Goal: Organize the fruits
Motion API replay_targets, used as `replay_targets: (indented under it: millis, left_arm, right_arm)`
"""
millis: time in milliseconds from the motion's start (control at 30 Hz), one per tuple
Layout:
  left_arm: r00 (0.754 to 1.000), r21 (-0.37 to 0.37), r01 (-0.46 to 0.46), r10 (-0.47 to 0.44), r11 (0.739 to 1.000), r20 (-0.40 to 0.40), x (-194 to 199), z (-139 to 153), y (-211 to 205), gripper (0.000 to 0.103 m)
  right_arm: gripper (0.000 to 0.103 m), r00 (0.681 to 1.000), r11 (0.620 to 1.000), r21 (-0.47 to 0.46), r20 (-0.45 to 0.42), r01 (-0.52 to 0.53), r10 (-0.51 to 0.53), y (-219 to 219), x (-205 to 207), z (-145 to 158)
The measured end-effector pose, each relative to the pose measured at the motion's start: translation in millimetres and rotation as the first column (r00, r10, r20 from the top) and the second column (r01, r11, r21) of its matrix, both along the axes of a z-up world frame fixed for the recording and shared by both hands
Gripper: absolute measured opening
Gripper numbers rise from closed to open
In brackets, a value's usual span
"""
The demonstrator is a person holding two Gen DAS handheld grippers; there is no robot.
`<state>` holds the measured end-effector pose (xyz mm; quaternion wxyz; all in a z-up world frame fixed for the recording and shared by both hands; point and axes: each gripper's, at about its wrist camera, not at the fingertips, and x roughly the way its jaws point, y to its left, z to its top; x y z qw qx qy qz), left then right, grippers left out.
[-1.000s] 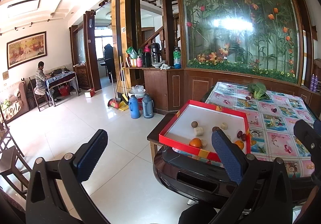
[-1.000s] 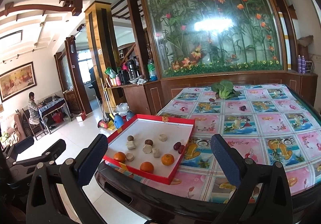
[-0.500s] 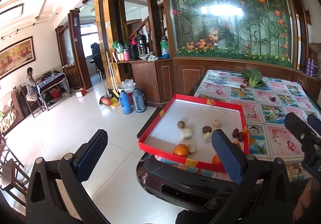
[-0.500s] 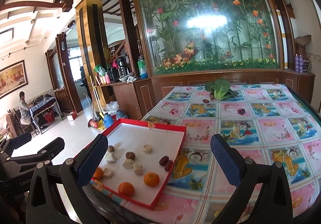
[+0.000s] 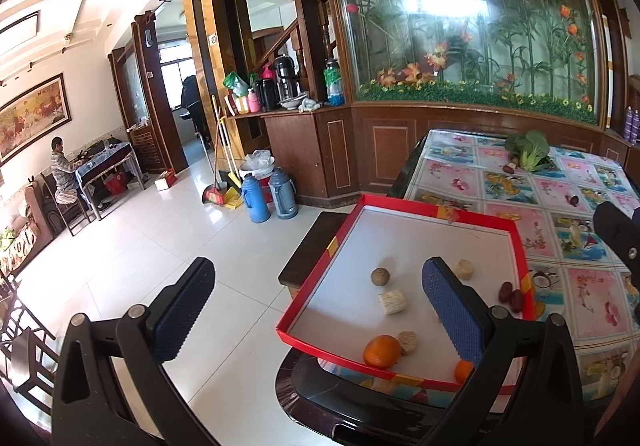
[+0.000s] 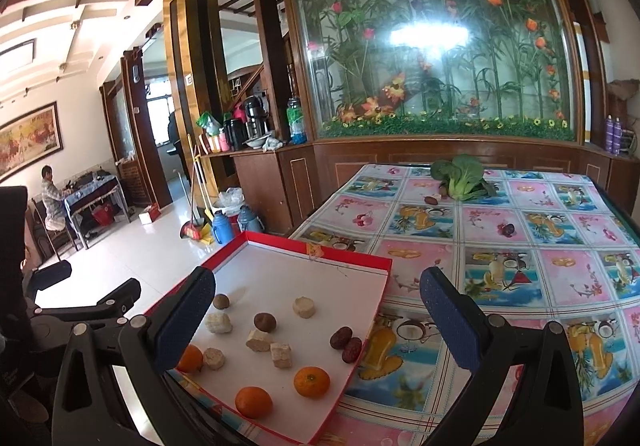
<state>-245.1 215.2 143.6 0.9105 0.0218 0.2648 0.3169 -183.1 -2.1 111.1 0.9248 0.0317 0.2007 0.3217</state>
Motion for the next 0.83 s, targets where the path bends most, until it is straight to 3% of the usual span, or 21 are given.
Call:
replay_targets:
  millis: [367,833]
  left_arm:
    - [0.993,-0.025,-0.059,0.056,0.998,-0.105,13,-24,10,0.103]
    - [0.990,-0.070,-0.050,0.040,0.996,-0.133,34,-29,-5,0.103]
  right_arm:
    - [0.102,0.998,0.999,0.018,-0.051,-0.030,0.031,-16,12,-6]
    - [0.102,0.996,0.999,0.020,-0.071,-0.048,0.050,-21,23,-12]
